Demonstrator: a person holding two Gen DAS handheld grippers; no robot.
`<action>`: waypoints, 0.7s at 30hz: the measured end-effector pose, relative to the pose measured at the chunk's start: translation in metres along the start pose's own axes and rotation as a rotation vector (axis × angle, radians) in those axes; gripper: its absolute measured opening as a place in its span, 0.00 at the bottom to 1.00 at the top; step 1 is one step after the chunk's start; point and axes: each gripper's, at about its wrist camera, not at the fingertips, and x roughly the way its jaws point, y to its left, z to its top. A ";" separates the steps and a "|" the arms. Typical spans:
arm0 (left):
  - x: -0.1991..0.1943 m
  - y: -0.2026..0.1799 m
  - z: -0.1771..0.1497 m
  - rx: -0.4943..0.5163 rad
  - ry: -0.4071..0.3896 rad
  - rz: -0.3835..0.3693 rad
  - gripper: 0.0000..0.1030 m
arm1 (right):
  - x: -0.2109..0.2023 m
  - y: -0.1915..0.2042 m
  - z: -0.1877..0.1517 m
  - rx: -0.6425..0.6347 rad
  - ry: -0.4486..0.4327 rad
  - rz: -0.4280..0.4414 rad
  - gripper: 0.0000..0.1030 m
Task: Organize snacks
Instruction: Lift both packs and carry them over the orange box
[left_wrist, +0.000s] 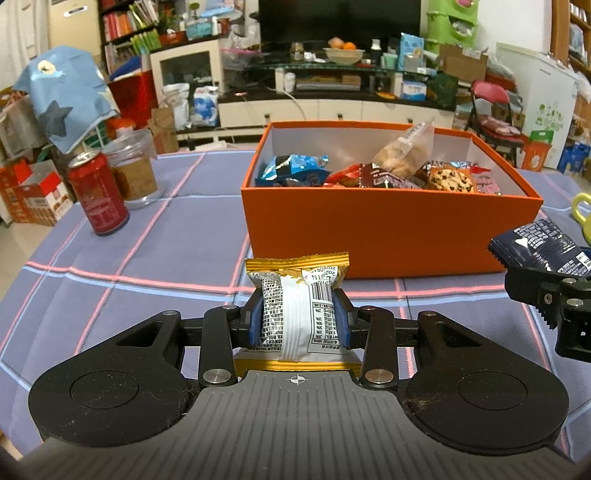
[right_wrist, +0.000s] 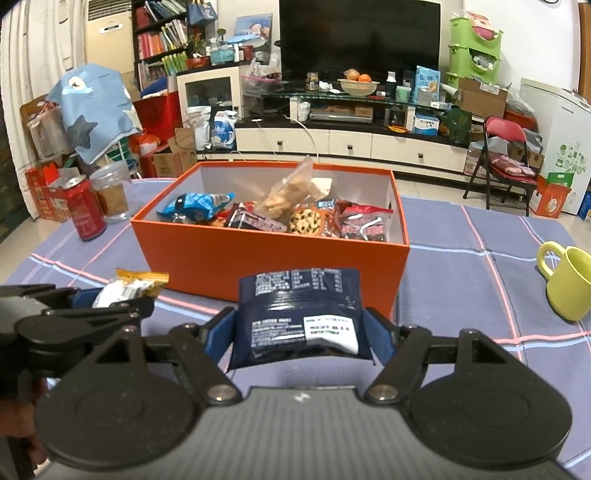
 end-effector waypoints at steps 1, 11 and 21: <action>-0.001 0.000 0.000 0.000 -0.002 0.000 0.09 | -0.001 0.000 0.000 -0.002 -0.002 0.002 0.71; -0.002 0.001 0.001 -0.003 -0.003 0.002 0.09 | -0.002 0.003 0.001 -0.010 -0.006 0.012 0.72; -0.008 0.000 0.003 -0.004 -0.008 -0.011 0.09 | -0.003 0.004 0.000 -0.014 -0.011 0.018 0.72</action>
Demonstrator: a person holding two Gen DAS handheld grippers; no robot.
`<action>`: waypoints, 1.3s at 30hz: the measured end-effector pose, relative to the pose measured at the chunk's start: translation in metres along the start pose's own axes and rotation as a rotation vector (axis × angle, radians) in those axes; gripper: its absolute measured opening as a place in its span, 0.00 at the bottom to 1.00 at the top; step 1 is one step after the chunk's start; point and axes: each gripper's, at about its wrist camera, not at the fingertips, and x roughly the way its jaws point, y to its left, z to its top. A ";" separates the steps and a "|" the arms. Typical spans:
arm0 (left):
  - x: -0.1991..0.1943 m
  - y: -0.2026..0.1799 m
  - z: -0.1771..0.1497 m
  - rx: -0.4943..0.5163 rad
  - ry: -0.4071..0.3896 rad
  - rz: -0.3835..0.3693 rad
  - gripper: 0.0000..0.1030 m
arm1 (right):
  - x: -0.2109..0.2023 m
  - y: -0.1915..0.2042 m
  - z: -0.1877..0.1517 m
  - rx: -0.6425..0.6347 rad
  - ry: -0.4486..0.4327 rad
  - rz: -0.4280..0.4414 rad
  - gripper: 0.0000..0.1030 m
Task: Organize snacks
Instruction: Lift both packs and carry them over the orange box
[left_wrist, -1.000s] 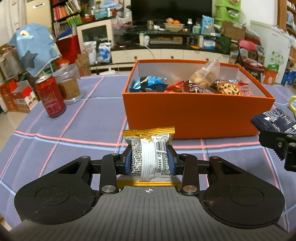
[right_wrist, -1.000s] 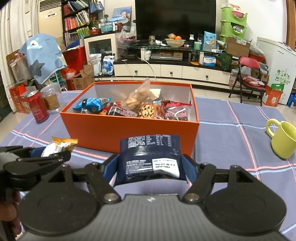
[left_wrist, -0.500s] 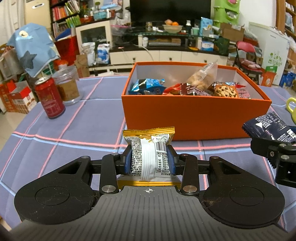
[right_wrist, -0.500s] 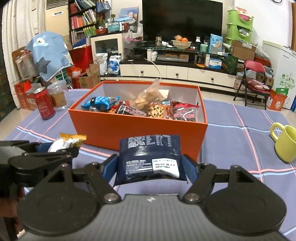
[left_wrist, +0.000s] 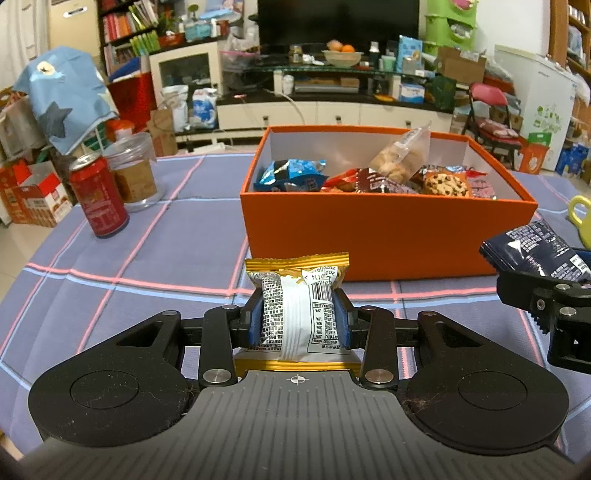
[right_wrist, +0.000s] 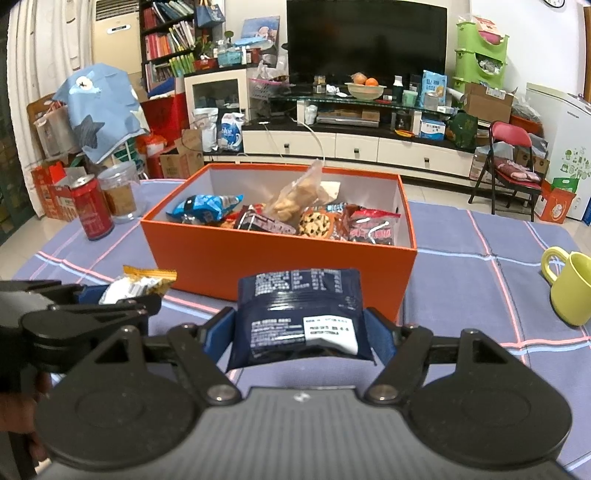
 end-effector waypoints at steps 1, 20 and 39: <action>-0.004 0.001 0.002 -0.005 -0.005 -0.009 0.09 | -0.002 0.000 0.001 0.000 -0.006 0.001 0.72; 0.018 0.009 0.120 -0.065 -0.169 -0.014 0.09 | 0.020 -0.043 0.081 0.106 -0.142 -0.050 0.72; 0.087 -0.017 0.130 -0.062 -0.079 -0.021 0.09 | 0.084 -0.039 0.098 0.126 -0.084 -0.109 0.72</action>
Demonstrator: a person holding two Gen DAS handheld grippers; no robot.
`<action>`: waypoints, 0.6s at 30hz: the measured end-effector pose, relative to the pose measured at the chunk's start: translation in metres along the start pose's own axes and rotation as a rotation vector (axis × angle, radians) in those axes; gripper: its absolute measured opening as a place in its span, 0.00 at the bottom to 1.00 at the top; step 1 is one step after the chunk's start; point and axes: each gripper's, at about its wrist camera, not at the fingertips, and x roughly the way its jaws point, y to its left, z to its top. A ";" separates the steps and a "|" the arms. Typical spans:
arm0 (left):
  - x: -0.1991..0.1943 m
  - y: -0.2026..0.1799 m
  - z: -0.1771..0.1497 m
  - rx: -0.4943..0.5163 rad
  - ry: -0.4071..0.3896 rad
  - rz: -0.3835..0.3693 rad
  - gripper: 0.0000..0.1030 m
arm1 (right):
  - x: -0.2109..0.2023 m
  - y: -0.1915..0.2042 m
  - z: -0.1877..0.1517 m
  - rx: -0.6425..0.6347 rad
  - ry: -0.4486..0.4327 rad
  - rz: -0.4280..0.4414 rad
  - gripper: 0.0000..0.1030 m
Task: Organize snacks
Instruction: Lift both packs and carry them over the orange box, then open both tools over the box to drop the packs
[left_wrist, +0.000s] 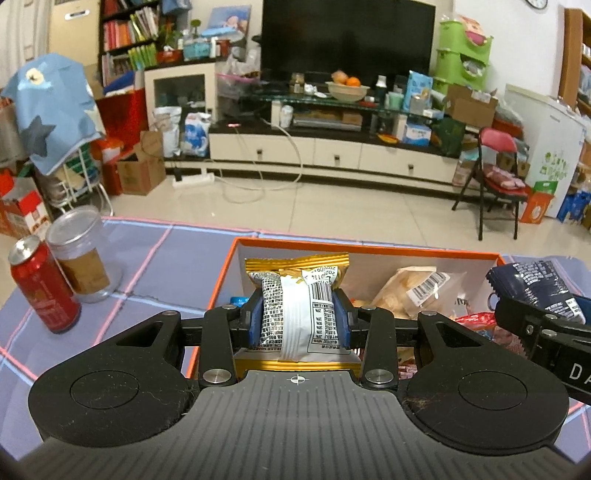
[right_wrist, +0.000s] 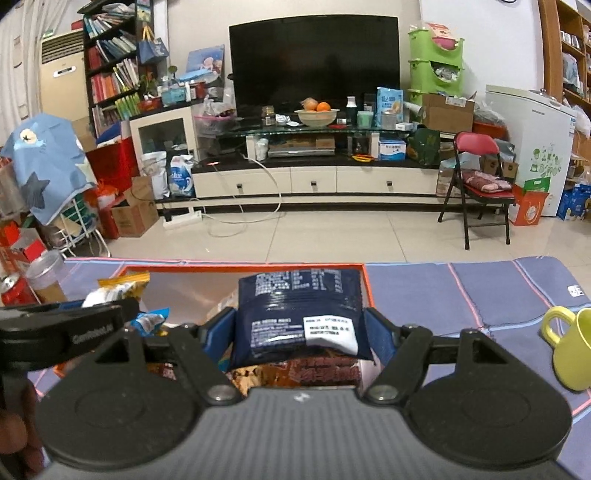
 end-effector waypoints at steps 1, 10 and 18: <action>-0.001 -0.002 0.001 0.008 -0.006 0.004 0.09 | -0.001 0.000 0.001 0.001 -0.002 -0.002 0.72; 0.000 0.001 0.002 0.018 -0.008 0.026 0.09 | 0.001 0.000 0.001 0.013 0.007 0.006 0.72; 0.003 -0.001 0.000 0.050 -0.007 0.030 0.69 | 0.006 0.004 0.002 -0.007 0.013 0.013 0.88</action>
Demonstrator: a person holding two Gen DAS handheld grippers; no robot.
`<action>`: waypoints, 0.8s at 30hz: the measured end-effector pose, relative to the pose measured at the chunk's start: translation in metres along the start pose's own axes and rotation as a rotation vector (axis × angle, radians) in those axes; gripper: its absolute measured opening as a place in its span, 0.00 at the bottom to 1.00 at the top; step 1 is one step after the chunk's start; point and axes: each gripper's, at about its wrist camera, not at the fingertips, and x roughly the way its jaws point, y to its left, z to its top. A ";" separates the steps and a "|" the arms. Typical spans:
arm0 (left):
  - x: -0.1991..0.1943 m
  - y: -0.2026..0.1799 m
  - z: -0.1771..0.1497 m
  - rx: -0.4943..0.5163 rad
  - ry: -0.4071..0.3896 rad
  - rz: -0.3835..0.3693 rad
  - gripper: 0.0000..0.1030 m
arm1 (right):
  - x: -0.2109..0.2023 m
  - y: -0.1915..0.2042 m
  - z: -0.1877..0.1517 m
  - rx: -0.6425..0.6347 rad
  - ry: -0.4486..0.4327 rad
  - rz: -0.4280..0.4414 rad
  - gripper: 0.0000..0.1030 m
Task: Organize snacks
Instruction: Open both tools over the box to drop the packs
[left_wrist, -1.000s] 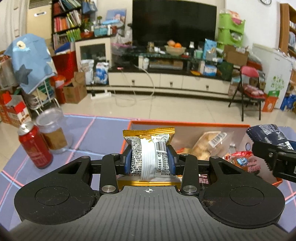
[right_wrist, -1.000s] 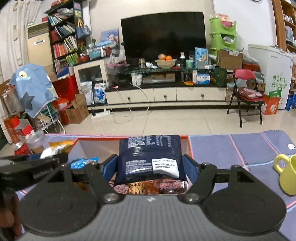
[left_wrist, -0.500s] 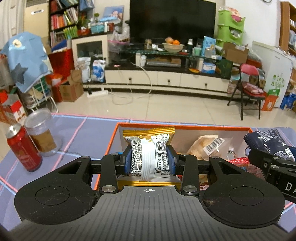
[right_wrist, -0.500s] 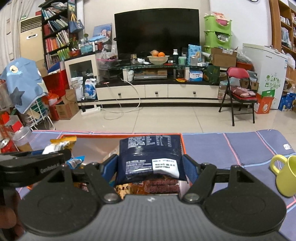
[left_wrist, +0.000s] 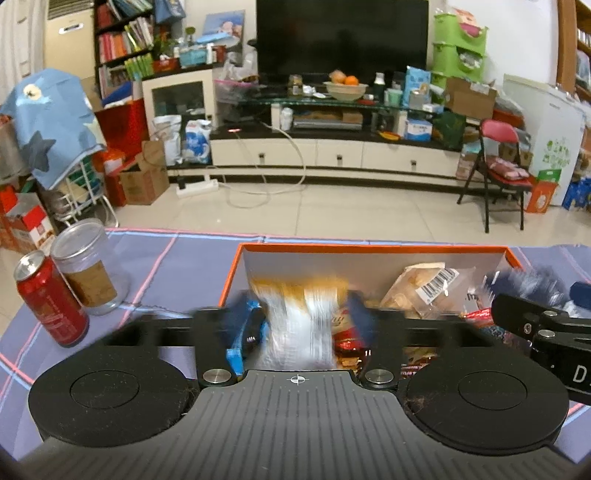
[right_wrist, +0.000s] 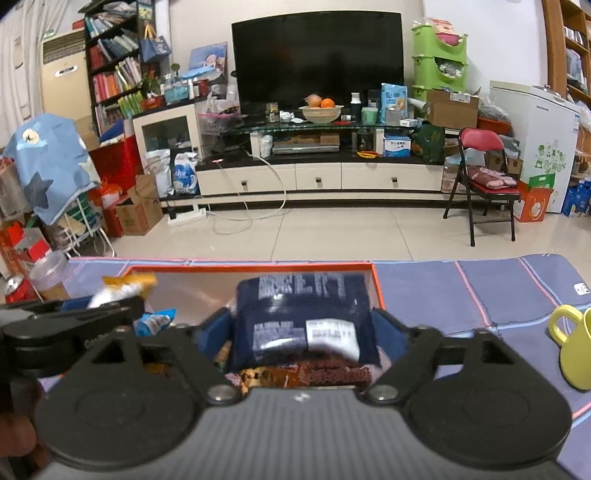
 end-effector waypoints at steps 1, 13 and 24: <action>-0.002 -0.001 0.000 0.010 -0.014 0.012 0.82 | 0.000 0.001 0.000 -0.005 -0.006 -0.004 0.88; -0.081 0.011 0.006 0.011 -0.084 0.046 0.87 | -0.083 0.006 0.016 -0.091 -0.125 -0.055 0.90; -0.152 0.032 -0.067 -0.087 -0.022 0.090 0.87 | -0.112 0.020 -0.056 -0.044 0.172 -0.050 0.90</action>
